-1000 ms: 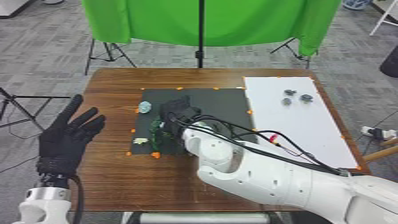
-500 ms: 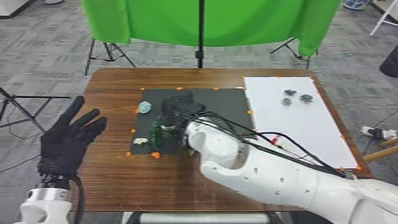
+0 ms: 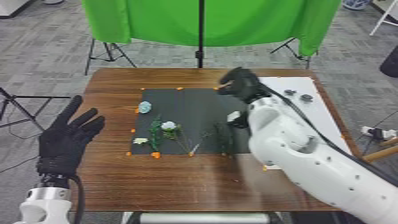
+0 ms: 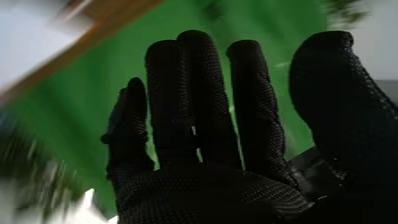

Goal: Arrange flowers

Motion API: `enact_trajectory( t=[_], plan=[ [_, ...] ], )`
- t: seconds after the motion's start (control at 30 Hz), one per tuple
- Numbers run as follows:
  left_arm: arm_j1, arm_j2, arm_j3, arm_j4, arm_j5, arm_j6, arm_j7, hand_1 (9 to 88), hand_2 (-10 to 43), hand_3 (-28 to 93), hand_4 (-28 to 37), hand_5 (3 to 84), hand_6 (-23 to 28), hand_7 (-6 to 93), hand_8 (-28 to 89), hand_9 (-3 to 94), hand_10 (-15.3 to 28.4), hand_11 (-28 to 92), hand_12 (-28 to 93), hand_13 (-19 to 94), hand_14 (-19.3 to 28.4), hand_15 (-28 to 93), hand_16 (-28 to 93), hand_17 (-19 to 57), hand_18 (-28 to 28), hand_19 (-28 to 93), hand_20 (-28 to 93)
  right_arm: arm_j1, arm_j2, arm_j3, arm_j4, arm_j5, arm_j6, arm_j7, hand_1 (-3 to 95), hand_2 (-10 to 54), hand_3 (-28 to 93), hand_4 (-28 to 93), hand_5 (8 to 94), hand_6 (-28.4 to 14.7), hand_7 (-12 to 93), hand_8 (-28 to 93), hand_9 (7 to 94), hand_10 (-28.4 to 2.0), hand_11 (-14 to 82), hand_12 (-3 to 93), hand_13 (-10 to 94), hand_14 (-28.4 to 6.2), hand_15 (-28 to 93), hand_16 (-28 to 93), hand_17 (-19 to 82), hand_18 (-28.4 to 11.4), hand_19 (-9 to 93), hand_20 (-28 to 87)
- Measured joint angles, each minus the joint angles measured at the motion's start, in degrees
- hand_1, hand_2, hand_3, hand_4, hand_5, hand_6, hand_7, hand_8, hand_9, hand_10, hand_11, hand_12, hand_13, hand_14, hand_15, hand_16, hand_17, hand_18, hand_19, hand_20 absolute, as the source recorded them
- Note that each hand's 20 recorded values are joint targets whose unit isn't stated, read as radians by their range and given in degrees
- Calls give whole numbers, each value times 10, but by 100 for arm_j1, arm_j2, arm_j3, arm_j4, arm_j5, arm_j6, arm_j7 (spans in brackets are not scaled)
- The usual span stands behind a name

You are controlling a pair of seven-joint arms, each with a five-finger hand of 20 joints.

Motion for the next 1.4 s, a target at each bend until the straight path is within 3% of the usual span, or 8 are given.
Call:
enact_trajectory(
  t=[0.23,0.37,0.5,0.83,1.03,1.17,1.27,1.4],
  plan=[
    [84,14,-9,-28,-14,10,35,227,61,772,-283,318,46,123,-105,320,196,212,124,236,284,478,-63,-48,284,416,454,320,919,-351,1046,-662,34,1363,385,-95,820,-283,604,32,162,-137,611,-147,268,148,476,-143,710,101,134,-237,756,515],
    [116,96,42,-31,-56,35,134,227,60,773,-283,319,47,125,-106,321,197,214,124,236,284,478,-64,-47,284,414,457,435,1009,-300,1544,-483,-275,1332,386,-95,825,-283,595,38,162,-138,608,-144,266,147,476,-141,710,99,132,-237,756,512],
    [131,145,49,-46,-62,39,154,227,61,773,-283,319,47,124,-107,321,197,215,124,236,284,480,-63,-48,284,413,459,452,996,-275,1615,-463,-323,1274,386,-95,826,-283,594,41,165,-140,608,-142,265,147,479,-139,711,98,131,-238,756,511],
    [137,-13,-32,-65,-8,28,20,228,61,774,-283,319,47,126,-107,322,197,215,122,236,284,480,-64,-50,284,413,457,480,747,-369,1708,-353,-286,1135,389,-95,823,-283,596,45,170,-141,609,-134,264,148,492,-132,710,100,125,-245,753,513],
    [126,22,12,-61,-22,33,26,229,61,774,-283,318,47,127,-107,321,197,216,123,236,284,481,-64,-50,284,414,454,640,553,-689,1979,-296,-439,1132,393,-95,818,-283,611,50,174,-145,619,-129,263,148,500,-128,706,105,126,-245,750,518],
    [97,47,19,-58,-24,33,27,229,60,775,-283,317,45,129,-109,321,197,216,123,236,284,481,-65,-50,284,414,454,733,454,-875,2117,-294,-660,1132,437,-95,761,-283,694,56,170,-93,697,-107,255,166,568,-101,688,122,148,-245,755,523],
    [75,59,27,-57,-28,33,27,229,60,774,-283,318,46,129,-109,321,197,216,122,236,284,481,-65,-50,284,415,453,830,403,-1024,2209,-438,-681,1132,528,-95,645,-283,815,55,158,-19,819,-70,146,292,629,-68,681,200,178,-238,772,521],
    [65,91,52,-56,-51,38,32,229,61,774,-283,318,46,129,-109,321,196,217,122,236,284,481,-65,-51,284,416,452,939,360,-1271,2295,-874,-641,1127,565,-95,610,-283,865,59,156,-3,884,-57,112,348,668,-51,684,233,199,-230,785,520]
  ],
)
